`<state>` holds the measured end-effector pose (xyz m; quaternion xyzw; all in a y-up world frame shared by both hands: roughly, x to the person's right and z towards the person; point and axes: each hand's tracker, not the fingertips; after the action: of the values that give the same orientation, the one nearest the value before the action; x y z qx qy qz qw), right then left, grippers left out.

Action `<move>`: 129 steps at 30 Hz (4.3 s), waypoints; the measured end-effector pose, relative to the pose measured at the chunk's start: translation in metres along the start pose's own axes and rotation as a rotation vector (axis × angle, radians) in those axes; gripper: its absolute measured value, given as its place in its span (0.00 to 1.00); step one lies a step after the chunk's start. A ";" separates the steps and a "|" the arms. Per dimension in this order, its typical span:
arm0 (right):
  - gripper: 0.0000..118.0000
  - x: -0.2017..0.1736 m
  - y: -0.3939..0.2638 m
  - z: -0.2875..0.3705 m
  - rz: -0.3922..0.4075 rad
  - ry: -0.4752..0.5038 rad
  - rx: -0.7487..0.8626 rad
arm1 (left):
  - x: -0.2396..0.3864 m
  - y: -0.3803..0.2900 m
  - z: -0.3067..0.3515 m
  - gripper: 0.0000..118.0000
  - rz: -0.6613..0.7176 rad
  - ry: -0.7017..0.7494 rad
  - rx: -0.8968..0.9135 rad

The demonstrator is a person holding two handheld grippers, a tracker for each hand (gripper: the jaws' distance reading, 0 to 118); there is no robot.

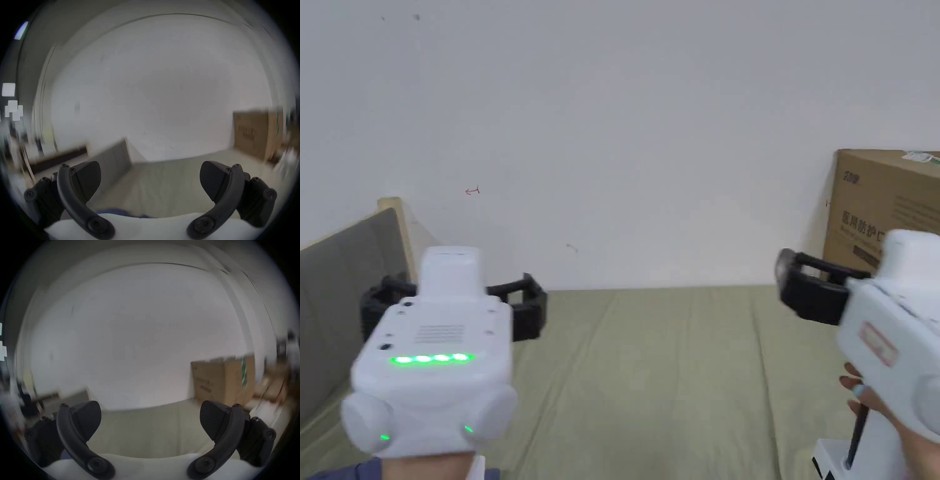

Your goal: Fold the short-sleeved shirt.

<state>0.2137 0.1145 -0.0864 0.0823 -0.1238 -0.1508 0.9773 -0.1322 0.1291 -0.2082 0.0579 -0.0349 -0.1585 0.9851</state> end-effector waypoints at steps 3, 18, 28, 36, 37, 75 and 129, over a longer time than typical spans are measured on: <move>1.00 0.024 -0.012 0.004 -0.046 -0.142 -0.005 | 0.020 -0.006 0.011 1.00 -0.070 -0.034 0.051; 1.00 -0.030 -0.041 0.011 0.417 -0.118 0.106 | -0.021 -0.041 0.000 1.00 0.371 -0.092 0.018; 1.00 -0.024 -0.054 0.016 0.298 -0.090 0.081 | -0.017 -0.063 0.007 1.00 0.347 -0.124 -0.009; 1.00 -0.035 -0.057 0.016 0.417 -0.085 0.050 | -0.011 -0.067 0.009 1.00 0.323 -0.099 0.001; 1.00 -0.033 -0.056 0.017 0.401 -0.086 0.060 | -0.011 -0.067 0.008 1.00 0.323 -0.107 0.000; 0.00 -0.027 -0.056 0.031 0.300 -0.115 -0.086 | -0.010 -0.061 0.010 0.00 0.284 -0.157 -0.108; 0.00 -0.165 -0.285 -0.041 0.409 0.331 -0.684 | -0.163 -0.432 -0.120 0.60 0.269 -0.150 -1.200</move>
<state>-0.0055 -0.0967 -0.2178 -0.2495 0.0781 0.0290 0.9648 -0.4091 -0.2142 -0.3893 -0.5225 -0.0160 -0.0283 0.8520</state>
